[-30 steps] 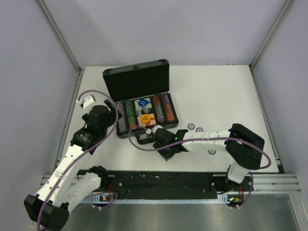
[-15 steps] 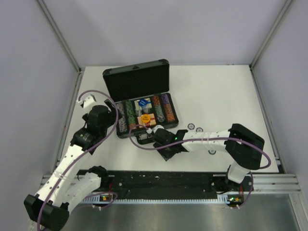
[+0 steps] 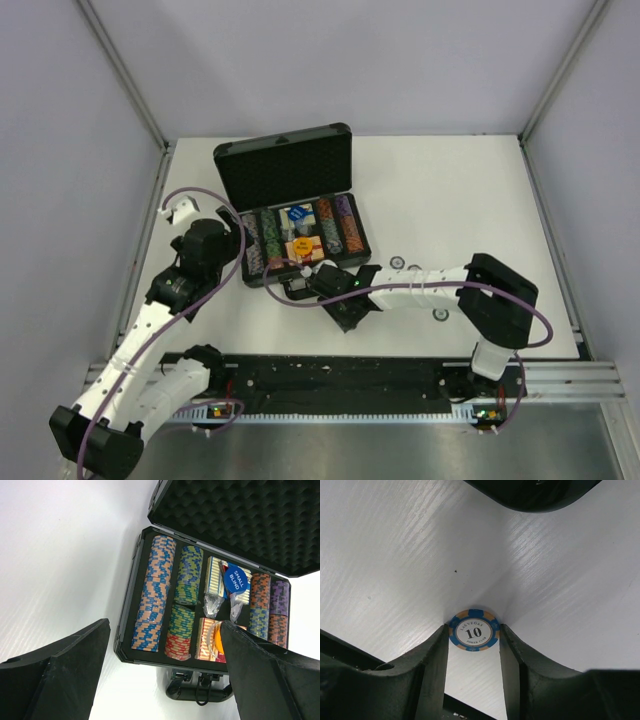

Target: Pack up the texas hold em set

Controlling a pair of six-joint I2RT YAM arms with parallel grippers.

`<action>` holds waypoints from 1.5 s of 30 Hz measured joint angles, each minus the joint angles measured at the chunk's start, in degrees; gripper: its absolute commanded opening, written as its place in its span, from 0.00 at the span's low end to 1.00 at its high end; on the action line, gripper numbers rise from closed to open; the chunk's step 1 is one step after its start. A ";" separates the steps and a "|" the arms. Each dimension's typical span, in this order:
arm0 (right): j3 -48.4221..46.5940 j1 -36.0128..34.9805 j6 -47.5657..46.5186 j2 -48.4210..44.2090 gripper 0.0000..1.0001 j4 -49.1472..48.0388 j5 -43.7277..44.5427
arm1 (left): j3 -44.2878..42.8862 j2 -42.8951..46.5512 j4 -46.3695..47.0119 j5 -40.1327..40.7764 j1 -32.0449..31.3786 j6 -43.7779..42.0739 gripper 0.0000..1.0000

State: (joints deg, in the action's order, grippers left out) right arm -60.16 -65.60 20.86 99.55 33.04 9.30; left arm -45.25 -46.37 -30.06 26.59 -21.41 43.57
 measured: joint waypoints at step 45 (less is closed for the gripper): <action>3.45 24.74 -4.15 -4.48 0.45 -1.31 9.53 | 0.22 -1.90 0.07 0.81 0.07 -0.07 0.97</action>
State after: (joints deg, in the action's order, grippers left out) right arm -56.71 -40.86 16.71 95.07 31.73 18.83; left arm -45.04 -48.27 -30.00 27.40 -21.34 43.51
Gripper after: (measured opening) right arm 0.427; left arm 0.970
